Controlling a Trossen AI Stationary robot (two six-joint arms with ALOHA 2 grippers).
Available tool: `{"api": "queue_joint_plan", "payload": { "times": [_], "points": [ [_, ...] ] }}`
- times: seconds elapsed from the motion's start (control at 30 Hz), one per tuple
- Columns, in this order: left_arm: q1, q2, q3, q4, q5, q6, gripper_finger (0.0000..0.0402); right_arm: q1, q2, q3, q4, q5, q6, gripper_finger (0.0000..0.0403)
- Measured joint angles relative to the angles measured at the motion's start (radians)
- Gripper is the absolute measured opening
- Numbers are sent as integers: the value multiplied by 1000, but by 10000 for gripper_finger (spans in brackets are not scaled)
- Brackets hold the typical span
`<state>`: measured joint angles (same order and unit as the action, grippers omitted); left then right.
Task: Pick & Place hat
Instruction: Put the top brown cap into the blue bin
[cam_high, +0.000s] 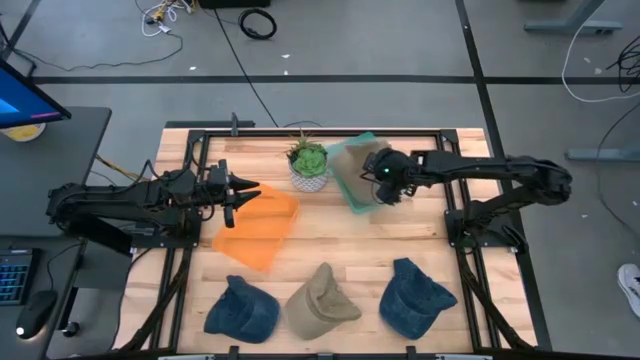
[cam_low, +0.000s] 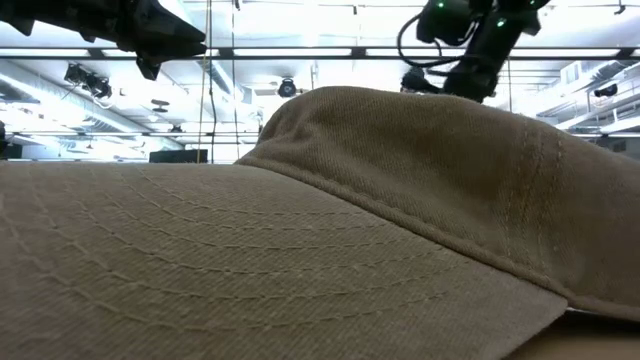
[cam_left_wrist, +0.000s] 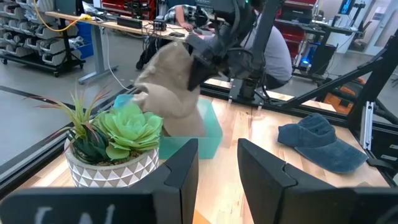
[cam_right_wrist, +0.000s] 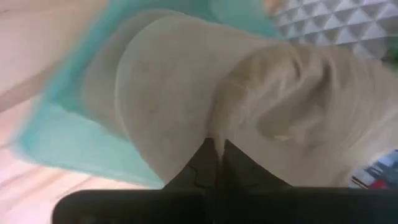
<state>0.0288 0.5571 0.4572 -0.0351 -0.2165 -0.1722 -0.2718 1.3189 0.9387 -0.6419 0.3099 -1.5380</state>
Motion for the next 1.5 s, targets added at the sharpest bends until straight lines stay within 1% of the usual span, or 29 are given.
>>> {"api": "queue_joint_plan", "payload": {
  "times": [0.1,0.2,0.33,0.43,0.6,0.73,0.8,0.9,1.07,1.13,1.23,1.33,1.4,1.47,1.5],
  "points": [
    [0,0,0,0,0,0,115,-13,16,1,44,58,-101,11],
    [0,0,0,-1,0,0,115,-21,20,1,24,20,-131,11],
    [0,0,0,-8,0,0,115,-22,23,1,-85,-66,-44,10],
    [0,0,0,-7,0,0,115,-22,23,1,-97,-137,38,11],
    [0,0,0,-7,0,0,115,-22,23,1,-40,-152,271,23],
    [0,0,0,-7,0,-5,115,-22,23,1,-56,-162,428,36],
    [0,0,0,-6,0,-27,115,-22,23,1,-73,-171,461,42],
    [0,0,0,-6,-1,-32,115,-22,23,1,-79,-170,459,52],
    [0,0,0,-6,-1,-34,115,-22,22,1,-29,-170,469,73],
    [0,0,0,-6,-1,-34,115,-22,22,1,3,-169,499,84],
    [0,0,0,-6,-1,-34,115,-21,22,1,41,-148,625,103],
    [0,0,0,-6,-1,-34,115,-21,22,1,61,-143,870,121],
    [0,0,0,-6,-1,-34,115,-21,22,1,81,-181,1037,132],
    [0,0,0,-6,0,-34,115,-16,22,1,96,-235,1133,142],
    [0,0,0,-6,-1,-30,115,-12,22,1,104,-253,1152,147]
  ]
}}
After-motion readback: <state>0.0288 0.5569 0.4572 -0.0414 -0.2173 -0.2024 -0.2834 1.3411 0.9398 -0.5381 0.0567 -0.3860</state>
